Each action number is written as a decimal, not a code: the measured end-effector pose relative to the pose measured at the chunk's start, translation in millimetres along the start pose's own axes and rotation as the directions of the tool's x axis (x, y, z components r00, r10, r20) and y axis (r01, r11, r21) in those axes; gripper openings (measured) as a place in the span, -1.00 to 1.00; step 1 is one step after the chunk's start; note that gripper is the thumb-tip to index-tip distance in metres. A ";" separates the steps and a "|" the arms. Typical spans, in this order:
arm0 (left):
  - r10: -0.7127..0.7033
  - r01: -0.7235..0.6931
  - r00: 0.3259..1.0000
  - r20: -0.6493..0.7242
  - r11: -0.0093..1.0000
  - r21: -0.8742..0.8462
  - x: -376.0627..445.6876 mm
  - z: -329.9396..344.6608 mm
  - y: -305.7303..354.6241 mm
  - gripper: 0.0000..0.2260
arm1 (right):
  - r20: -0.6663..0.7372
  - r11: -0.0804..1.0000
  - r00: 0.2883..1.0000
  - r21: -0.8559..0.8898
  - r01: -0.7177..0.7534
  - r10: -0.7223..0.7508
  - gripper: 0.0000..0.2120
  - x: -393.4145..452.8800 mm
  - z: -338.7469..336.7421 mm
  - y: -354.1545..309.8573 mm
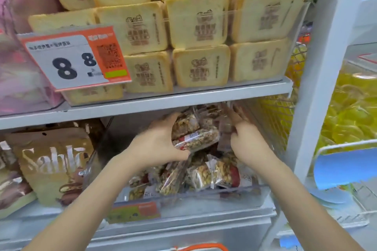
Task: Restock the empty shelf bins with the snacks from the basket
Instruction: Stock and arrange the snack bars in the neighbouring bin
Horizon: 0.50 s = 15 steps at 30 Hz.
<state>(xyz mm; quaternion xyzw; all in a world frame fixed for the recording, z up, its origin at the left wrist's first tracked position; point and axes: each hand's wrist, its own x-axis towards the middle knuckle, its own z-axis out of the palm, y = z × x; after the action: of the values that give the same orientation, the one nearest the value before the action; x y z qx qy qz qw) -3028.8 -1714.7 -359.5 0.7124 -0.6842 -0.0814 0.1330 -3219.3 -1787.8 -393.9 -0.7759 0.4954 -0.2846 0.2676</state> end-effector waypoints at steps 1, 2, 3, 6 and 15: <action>0.026 -0.027 1.000 -0.006 0.996 -0.081 6.0 -1.8 4.6 -0.17 | -0.091 1.000 0.996 0.007 0.010 -0.010 -0.29 -4.1 -4.4 -2.3; 0.056 -0.059 0.998 -0.022 0.984 -0.171 13.4 -2.2 8.3 -0.19 | -0.201 0.999 0.979 0.018 0.027 -0.023 -0.38 -10.0 -9.3 -4.4; 0.075 -0.078 0.997 -0.025 0.966 -0.246 21.3 -1.3 12.4 -0.20 | -0.301 0.998 0.953 0.046 0.042 -0.027 -0.51 -16.4 -14.0 -8.2; 0.167 -0.148 0.983 0.073 0.966 -0.212 39.7 10.7 26.5 -0.16 | -0.441 0.991 0.897 0.107 0.084 -0.029 -0.84 -33.9 -20.5 -20.2; 0.167 -0.169 0.983 -0.078 0.985 -0.020 9.5 4.8 -21.5 -0.46 | 0.079 0.852 0.971 -0.467 0.237 -0.227 -0.34 -33.2 32.4 -3.1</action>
<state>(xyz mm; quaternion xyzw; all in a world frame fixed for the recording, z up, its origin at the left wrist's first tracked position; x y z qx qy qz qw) -3009.2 -1723.9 -369.9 0.6527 -0.7354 -0.0519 0.1746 -3206.0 -1751.8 -420.1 -0.8745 0.4498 -0.1770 0.0393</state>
